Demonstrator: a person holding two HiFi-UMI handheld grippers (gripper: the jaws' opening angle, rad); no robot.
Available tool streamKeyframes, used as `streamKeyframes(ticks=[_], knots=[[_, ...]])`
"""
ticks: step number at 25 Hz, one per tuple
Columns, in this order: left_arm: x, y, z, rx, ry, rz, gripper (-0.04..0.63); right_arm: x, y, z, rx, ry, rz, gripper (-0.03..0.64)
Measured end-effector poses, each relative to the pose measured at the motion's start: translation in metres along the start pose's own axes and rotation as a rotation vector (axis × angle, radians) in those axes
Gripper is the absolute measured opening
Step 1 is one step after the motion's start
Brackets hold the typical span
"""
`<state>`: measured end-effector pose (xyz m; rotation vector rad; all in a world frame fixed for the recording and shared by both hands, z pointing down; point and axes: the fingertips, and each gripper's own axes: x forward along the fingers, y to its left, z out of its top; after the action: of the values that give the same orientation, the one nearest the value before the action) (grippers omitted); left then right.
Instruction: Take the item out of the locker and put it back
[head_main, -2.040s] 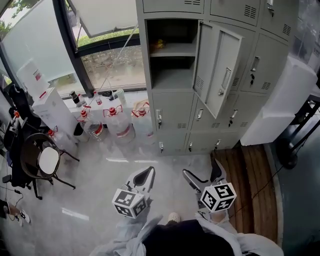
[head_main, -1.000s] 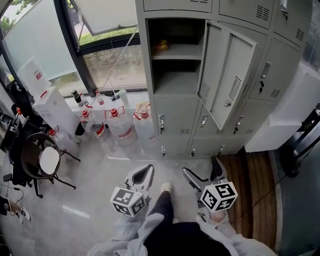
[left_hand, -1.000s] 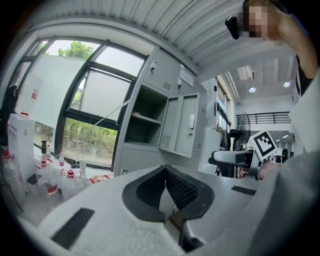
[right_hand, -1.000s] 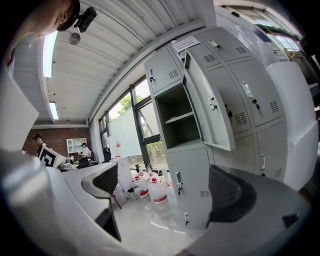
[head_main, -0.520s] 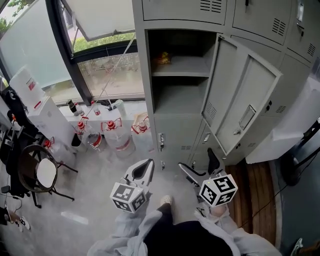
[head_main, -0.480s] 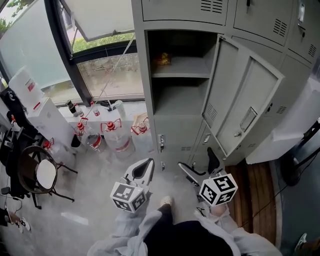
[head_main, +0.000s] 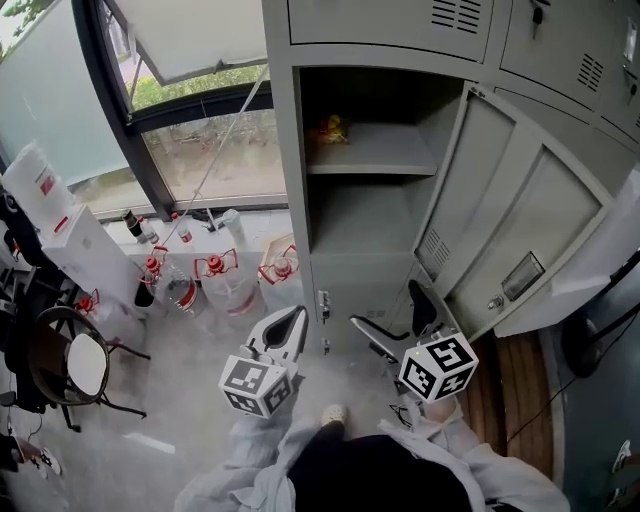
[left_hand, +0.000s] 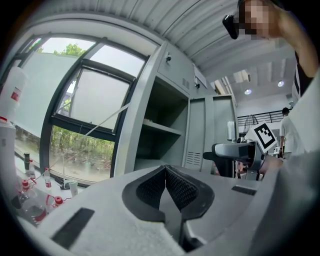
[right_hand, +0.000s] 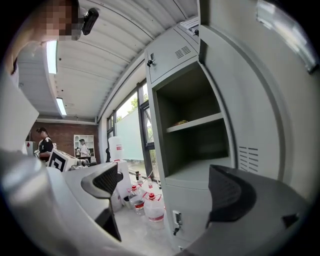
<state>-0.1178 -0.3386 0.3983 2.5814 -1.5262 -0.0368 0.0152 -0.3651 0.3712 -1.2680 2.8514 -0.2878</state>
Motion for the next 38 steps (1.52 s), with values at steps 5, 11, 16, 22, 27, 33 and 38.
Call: streamKeyframes(ticks=[5,11,16,22,27,33,38], knots=[[0.022,0.021,0.013,0.005,-0.033,-0.007,0.008,0.026,-0.014,0.017,-0.037,-0.024,-0.012,0.568],[0.038,0.045,0.039,0.034,-0.069,-0.008,0.008,0.056,-0.003,0.054,-0.166,-0.026,0.091,0.568],[0.047,0.064,0.066,0.067,-0.111,-0.008,0.008,0.08,0.007,0.109,-0.278,-0.102,0.166,0.568],[0.053,0.083,0.092,0.086,-0.154,-0.008,0.008,0.116,0.017,0.158,-0.412,-0.088,0.298,0.568],[0.051,0.094,0.111,0.08,-0.195,0.014,0.008,0.149,0.021,0.183,-0.545,-0.031,0.367,0.568],[0.047,0.095,0.114,0.056,-0.218,0.037,0.008,0.187,0.009,0.202,-0.606,0.049,0.415,0.566],[0.047,0.107,0.114,0.052,-0.228,0.081,0.008,0.216,-0.003,0.208,-0.673,0.143,0.473,0.566]])
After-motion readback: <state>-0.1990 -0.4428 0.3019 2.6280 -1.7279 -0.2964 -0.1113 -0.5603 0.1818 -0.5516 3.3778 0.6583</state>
